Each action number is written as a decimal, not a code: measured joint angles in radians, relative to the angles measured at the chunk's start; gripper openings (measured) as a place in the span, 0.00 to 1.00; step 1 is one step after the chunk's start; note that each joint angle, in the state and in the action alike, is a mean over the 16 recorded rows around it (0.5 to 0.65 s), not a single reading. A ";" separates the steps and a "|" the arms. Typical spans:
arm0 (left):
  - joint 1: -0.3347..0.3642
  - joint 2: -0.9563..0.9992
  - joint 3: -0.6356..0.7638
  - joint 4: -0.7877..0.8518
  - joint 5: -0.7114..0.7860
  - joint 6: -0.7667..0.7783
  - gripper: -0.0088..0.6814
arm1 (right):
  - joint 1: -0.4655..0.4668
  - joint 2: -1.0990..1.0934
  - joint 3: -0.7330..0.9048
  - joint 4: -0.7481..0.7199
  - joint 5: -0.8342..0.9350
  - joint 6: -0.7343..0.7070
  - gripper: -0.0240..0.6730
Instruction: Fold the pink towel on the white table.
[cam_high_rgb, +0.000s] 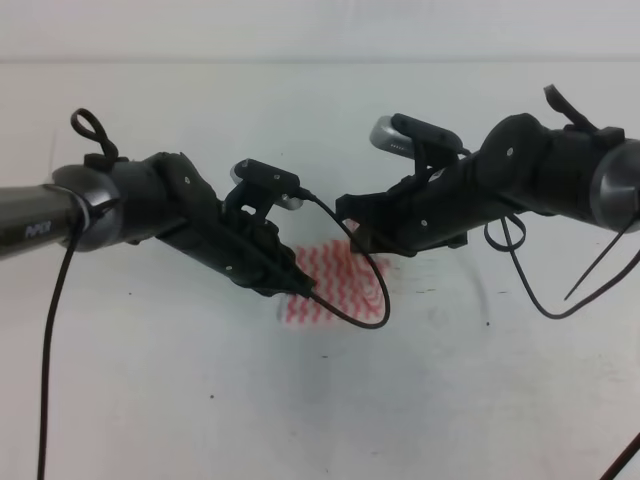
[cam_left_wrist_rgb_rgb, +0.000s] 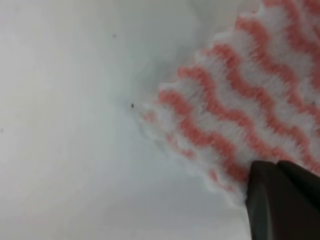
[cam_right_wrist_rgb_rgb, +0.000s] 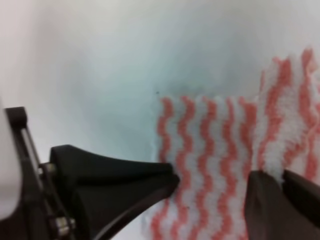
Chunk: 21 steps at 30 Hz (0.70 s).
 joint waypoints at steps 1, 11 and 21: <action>0.000 0.000 0.000 -0.005 0.000 0.003 0.01 | 0.002 0.000 -0.002 0.002 0.000 0.000 0.01; 0.000 0.000 -0.001 -0.041 0.000 0.026 0.01 | 0.021 -0.002 -0.015 0.016 -0.002 0.001 0.02; 0.001 -0.001 -0.001 -0.052 0.001 0.034 0.01 | 0.035 -0.001 -0.024 0.021 -0.009 -0.003 0.02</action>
